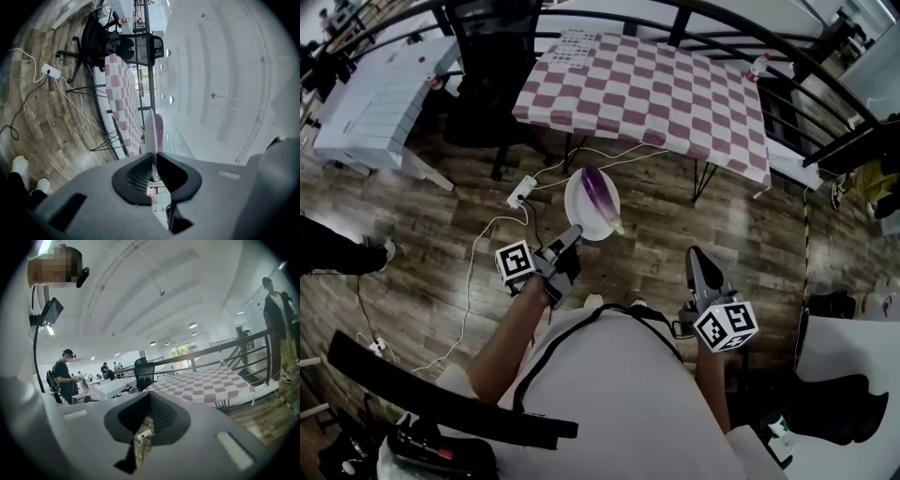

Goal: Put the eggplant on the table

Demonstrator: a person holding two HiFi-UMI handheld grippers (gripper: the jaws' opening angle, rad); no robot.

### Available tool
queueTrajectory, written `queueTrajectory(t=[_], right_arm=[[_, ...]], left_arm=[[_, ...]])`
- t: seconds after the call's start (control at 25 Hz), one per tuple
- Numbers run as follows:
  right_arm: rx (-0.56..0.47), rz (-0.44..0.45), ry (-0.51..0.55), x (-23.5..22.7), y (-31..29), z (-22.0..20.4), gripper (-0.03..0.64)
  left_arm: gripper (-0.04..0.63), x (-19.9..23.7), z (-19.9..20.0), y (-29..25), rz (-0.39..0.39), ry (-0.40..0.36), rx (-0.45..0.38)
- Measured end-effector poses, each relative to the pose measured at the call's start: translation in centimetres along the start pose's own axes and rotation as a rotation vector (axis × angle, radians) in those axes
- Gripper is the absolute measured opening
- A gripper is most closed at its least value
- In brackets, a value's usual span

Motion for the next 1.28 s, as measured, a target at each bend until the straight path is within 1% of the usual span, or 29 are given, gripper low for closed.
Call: queueTrajectory(t=[0.32,0.56,0.72,0.96,1.28], right_arm=[[0.022,0.01,0.009,0.4,-1.2,0.3,0.006],[0.034,0.039,0.004,0.2,-2.6,-0.1,0.006],[0.033,0.054,-0.005,-0.7,-4.0,-0.2,0.006],[0.032,0.066,-0.004,-3.3,-6.3,0.7,0.006],[0.037,0.062,-0.02,-8.9,-10.0,2.0,0.006]], left_arm=[[0.037,0.2,1.2,1.0,0.004,0.011,-0.025],[0.037,0.2,1.9,0.7,0.002,0.016,-0.051],[0.038,0.4,2.4,-0.1,0.011,0.011,-0.06],[0.037,0.7,3.2,-2.9,0.02,0.003,-0.07],[0.038,0.9,3.6,-9.5,0.024,0.007,-0.064]])
Point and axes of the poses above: the fingertips, and each gripper's own axes: y backward along the fingers, x to its left, z out of its top, the point moved 5 cm from there along y, backward along the fingers, and after that the axes turned 10 degrees about -x, right-handed, at the moved point
